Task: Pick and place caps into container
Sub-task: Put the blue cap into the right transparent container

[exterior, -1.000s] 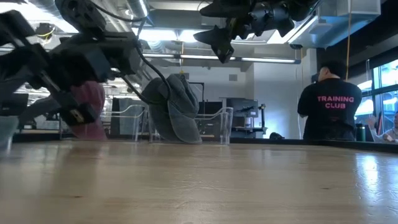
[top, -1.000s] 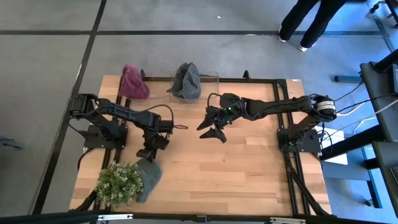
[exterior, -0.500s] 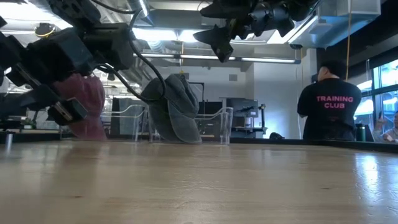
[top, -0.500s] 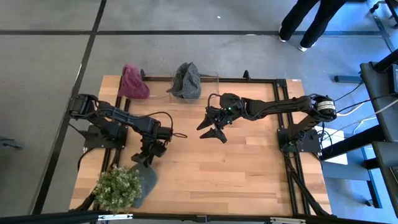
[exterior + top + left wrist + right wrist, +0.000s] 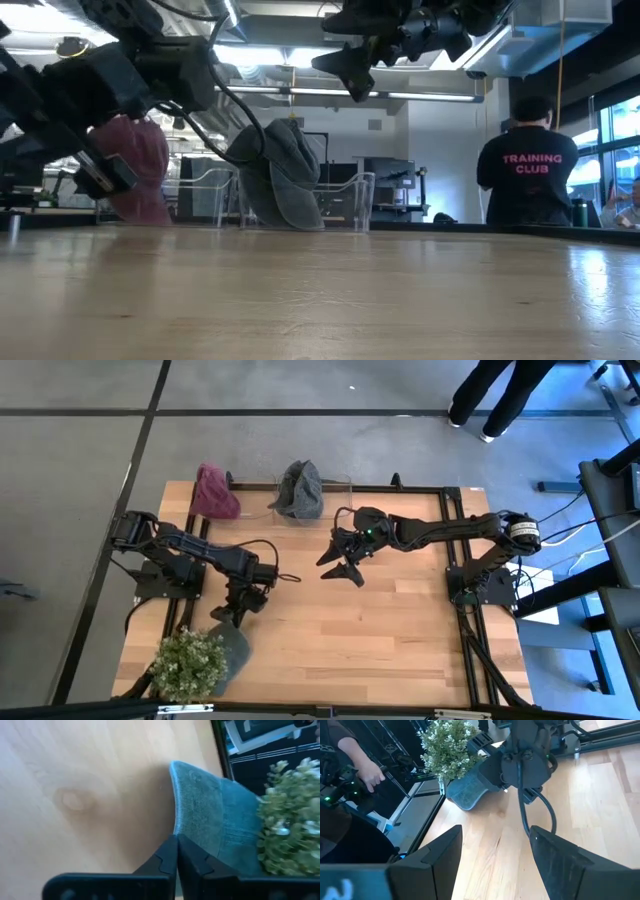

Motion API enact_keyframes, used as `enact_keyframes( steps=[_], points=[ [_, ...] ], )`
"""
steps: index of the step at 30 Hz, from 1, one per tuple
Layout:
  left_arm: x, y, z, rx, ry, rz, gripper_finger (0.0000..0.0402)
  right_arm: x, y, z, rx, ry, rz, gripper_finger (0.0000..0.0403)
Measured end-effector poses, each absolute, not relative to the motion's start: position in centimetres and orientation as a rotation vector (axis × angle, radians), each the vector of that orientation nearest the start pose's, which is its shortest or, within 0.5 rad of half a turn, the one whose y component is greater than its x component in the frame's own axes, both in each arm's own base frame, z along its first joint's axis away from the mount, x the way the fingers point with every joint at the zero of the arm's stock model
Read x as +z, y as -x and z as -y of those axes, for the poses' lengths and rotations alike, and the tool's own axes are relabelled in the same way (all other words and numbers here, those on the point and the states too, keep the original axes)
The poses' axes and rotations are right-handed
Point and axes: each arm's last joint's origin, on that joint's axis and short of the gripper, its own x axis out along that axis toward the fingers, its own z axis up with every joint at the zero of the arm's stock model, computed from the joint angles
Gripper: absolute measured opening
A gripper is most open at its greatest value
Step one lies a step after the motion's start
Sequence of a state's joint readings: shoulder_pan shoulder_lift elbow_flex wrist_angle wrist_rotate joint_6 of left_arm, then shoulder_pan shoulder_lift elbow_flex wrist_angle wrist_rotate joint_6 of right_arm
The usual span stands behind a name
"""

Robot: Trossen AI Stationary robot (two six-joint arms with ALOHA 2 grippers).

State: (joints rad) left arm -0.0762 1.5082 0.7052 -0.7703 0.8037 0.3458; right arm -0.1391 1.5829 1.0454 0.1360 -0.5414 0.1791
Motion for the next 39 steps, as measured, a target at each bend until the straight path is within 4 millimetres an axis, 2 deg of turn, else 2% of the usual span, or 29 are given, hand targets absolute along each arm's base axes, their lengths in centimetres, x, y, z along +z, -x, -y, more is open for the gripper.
enact_keyframes(
  steps=[5, 12, 17, 20, 25, 33, 39],
  points=[
    [15.8, -22.4, 3.3, -0.908, 0.328, -1.334, 0.0002, 25.7, -34.8, 3.7, 0.353, -0.315, -0.415, 0.0233],
    [17.7, -24.0, 1.6, -0.860, 0.333, -1.253, 0.0002, 25.7, -34.8, 3.7, 0.354, -0.340, -0.420, 0.0233],
    [19.0, -23.3, 1.3, -0.783, 0.396, -1.420, 0.0002, 25.7, -34.8, 3.7, 0.351, -0.366, -0.428, 0.0233],
    [19.3, -22.6, 2.3, -0.750, 0.301, -1.548, 0.0002, 25.7, -34.8, 3.7, 0.350, -0.366, -0.433, 0.0233],
    [19.1, -22.3, 5.5, -0.790, 0.118, -1.588, 0.0002, 25.7, -34.8, 3.6, 0.351, -0.365, -0.433, 0.0233],
    [18.7, -22.4, 9.1, -0.803, 0.060, -1.551, 0.0003, 25.7, -34.8, 3.6, 0.351, -0.363, -0.432, 0.0233],
    [17.3, -23.6, 10.3, -0.786, 0.081, -1.535, 0.0003, 25.7, -34.8, 3.6, 0.343, -0.407, -0.441, 0.0233]
  ],
)
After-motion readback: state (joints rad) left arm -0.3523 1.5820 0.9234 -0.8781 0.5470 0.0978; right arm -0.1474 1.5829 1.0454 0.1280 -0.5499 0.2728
